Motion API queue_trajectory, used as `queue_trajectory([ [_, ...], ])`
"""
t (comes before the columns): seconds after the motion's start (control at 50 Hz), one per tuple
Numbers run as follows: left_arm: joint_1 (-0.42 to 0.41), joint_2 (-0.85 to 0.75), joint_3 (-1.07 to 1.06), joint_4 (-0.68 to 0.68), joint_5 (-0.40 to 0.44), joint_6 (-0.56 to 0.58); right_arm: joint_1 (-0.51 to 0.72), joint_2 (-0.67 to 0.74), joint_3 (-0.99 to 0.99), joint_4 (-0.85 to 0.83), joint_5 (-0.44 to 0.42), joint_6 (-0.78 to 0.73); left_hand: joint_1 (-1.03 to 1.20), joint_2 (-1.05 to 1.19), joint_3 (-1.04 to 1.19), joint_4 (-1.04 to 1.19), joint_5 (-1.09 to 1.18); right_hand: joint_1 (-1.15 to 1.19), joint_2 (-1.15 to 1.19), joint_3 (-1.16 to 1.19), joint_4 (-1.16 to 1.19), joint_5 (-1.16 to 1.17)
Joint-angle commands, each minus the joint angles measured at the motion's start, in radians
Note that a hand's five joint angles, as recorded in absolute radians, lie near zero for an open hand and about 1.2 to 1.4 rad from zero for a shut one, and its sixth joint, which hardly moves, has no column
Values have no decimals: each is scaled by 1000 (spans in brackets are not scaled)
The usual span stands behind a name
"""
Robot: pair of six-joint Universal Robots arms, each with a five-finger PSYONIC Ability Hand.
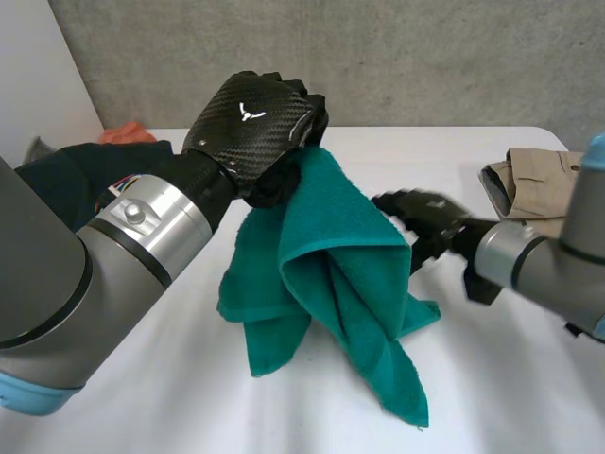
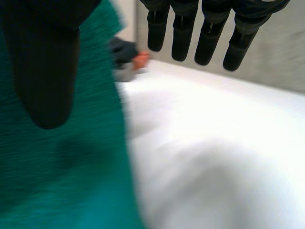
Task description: Fold the laundry.
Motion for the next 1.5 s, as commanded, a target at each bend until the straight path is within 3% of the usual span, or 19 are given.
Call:
queue_trajectory([
  [0.02,31,-15,-2,-7,-2,73,-148,-144,29,17,90,-114,266,200,203,198,267,-128,-130,-122,-116,-101],
  [0.22,30,-9,-15,-12,-2,75,-182,-184,275,92,-13,-436,266,200,203,198,267,-84,-86,-78,-72,-57],
  [0.48,30,-6,-8,-10,-4,72,-70,-23,289,-92,-16,-349,266,200,203,198,267,71,70,78,83,98],
  [0.52,30,-3,-11,-12,-4,70,-67,17,277,-130,-15,-319,266,200,203,198,267,241,239,248,253,268],
  [0.58,27,-1,-17,-12,-4,70,-71,29,266,-178,-1,-294,266,200,203,198,267,1009,1007,1015,1020,1035],
  [0.6,27,-1,-19,-13,-4,70,-74,23,263,-197,11,-288,266,200,203,198,267,1039,1037,1046,1051,1066],
  [0.68,28,1,-23,-32,-1,72,-88,-50,263,-230,69,-302,266,200,203,198,267,1039,1038,1046,1051,1066],
  [0.78,62,-1,-25,-81,1,80,-162,-296,247,-208,97,-302,266,200,203,198,267,1039,1038,1046,1051,1066],
  [0.94,166,-109,24,-144,-1,81,-188,-472,166,26,91,-372,266,200,203,198,267,1039,1038,1046,1051,1066],
  [1.02,156,-247,121,-147,-4,84,-170,-456,178,65,100,-401,266,200,203,198,267,1039,1038,1046,1051,1066],
  [1.12,151,-427,286,-142,-33,96,-88,-292,146,60,157,-435,266,200,203,198,267,1039,1038,1046,1051,1066],
  [1.2,136,-522,373,-139,-119,103,-74,-195,111,63,252,-443,-237,-303,-300,-305,-237,1039,1038,1046,1051,1066],
  [1.22,133,-536,379,-139,-158,113,-70,-183,109,62,269,-447,-576,-641,-639,-643,-575,1039,1038,1046,1051,1066],
  [1.26,130,-536,367,-139,-208,136,-67,-163,106,51,310,-458,-833,-899,-896,-901,-832,1039,1038,1046,1051,1066],
  [1.36,110,-486,270,-144,-283,138,-76,-152,120,23,335,-483,-876,-941,-938,-943,-875,1039,1038,1046,1051,1066],
  [1.5,70,-235,37,-138,-367,100,-79,-120,120,-6,336,-484,-861,-927,-924,-929,-860,1039,1038,1046,1051,1066],
])
